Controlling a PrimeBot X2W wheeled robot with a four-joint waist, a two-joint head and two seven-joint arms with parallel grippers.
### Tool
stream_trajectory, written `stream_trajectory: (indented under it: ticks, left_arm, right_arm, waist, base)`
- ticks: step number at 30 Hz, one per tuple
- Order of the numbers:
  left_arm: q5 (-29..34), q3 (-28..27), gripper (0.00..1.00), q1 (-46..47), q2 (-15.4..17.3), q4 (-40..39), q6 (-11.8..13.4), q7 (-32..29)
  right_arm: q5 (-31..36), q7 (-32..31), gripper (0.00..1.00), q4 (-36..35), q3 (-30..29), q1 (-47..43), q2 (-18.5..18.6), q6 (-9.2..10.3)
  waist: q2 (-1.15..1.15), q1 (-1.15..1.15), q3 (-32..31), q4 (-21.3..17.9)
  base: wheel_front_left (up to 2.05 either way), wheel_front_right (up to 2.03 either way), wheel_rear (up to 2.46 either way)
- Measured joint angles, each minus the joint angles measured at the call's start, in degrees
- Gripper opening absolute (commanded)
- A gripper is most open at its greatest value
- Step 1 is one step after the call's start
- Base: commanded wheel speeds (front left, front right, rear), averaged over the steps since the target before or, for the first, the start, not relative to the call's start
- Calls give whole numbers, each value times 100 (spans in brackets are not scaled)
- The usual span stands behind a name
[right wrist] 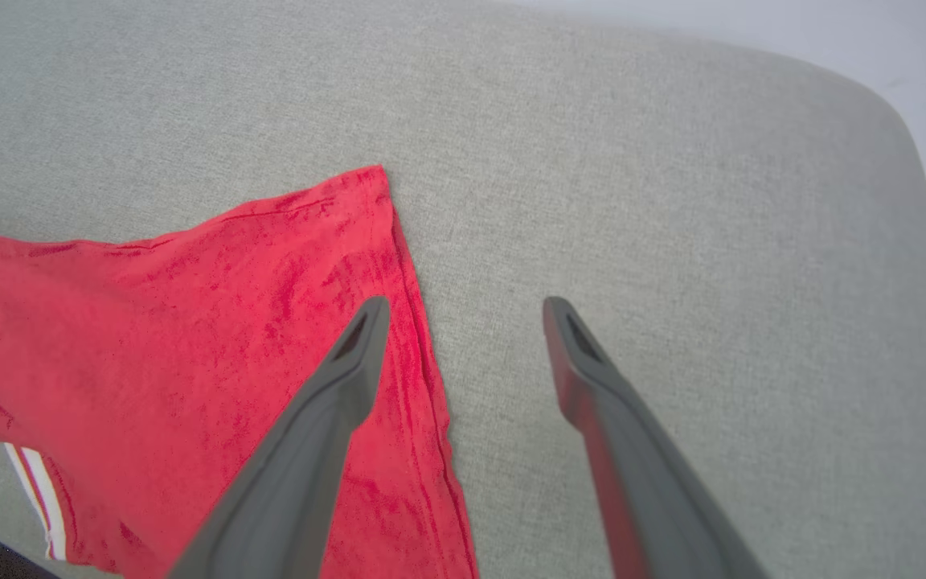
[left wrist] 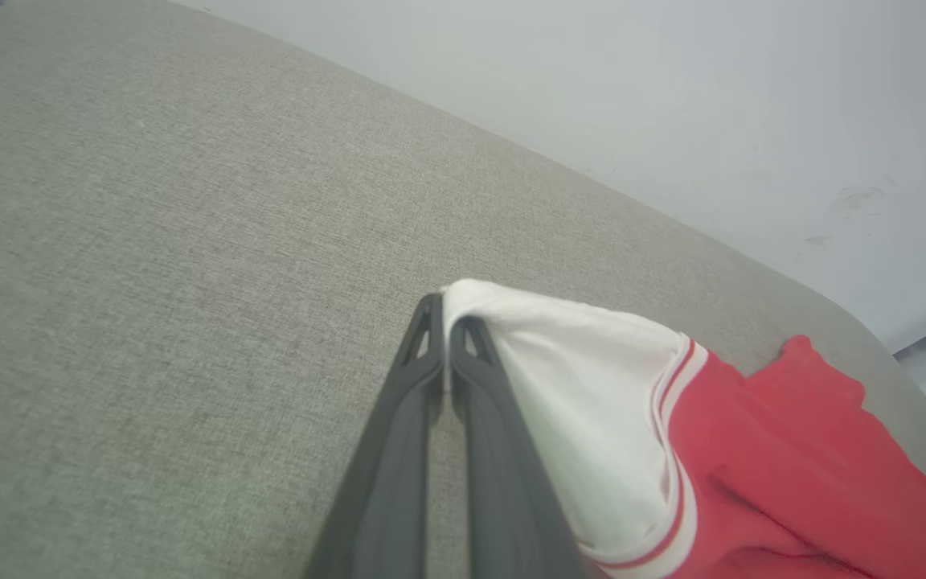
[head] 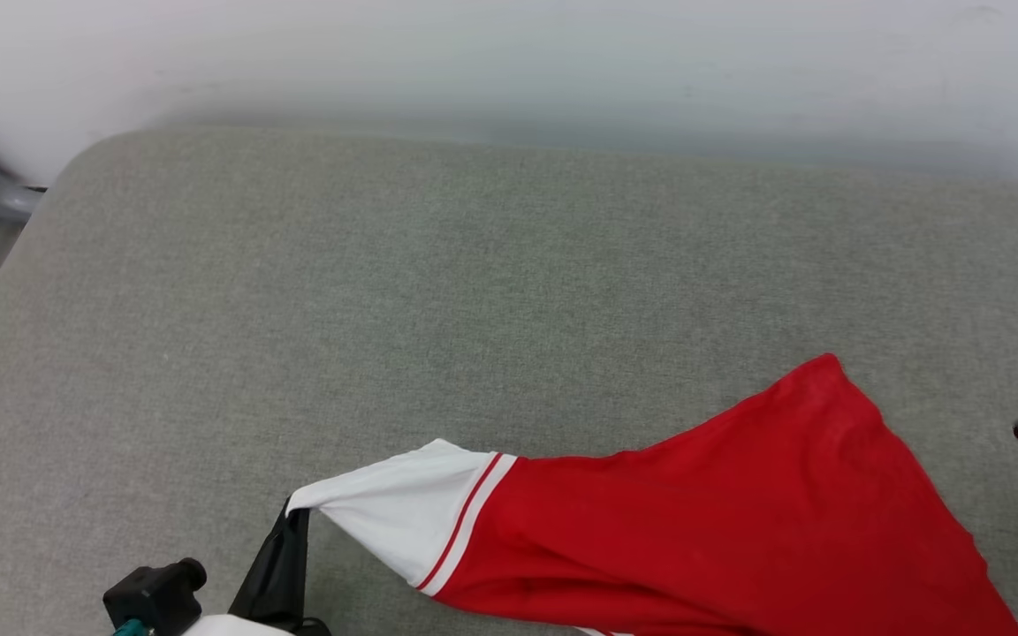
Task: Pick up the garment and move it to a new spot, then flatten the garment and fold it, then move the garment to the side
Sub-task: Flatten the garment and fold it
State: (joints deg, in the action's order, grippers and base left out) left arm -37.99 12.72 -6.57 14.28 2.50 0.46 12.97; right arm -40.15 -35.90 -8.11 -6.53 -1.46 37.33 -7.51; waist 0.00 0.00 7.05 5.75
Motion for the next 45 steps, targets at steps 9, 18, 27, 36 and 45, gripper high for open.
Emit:
stream_trajectory:
  ticks: [9, 18, 27, 36, 45]
  left_arm:
    - [60, 181, 0, 403, -110, 32, -98, 25]
    - [112, 261, 0, 647, -255, 119, -181, 91]
    - [164, 276, 0, 855, -405, 235, -289, 149]
    - [214, 233, 0, 983, -465, 356, -349, 183]
    - [247, 146, 0, 908, -444, 444, -349, 186]
  right_arm:
    - [320, -985, 100, 611, 1333, 1952, 185, 0]
    - [555, -1712, 100, 1818, 2590, 3242, 142, 0]
    - [690, -1411, 100, 3098, 3649, 3790, -43, -1]
    - [307, -990, 15, 3697, 4529, 4187, 40, 1]
    - [-304, 261, 0, 3991, 4676, 4253, -62, -3]
  waist:
    - [0, 1, 347, 289]
    - [0, 1, 710, 585]
    - [0, 1, 1059, 717]
    - [0, -1, 1160, 721]
    - [0, 1, 850, 578]
  base:
    - [0, 0, 0]
    - [0, 0, 0]
    - [0, 0, 0]
    - [0, 0, 0]
    - [0, 0, 0]
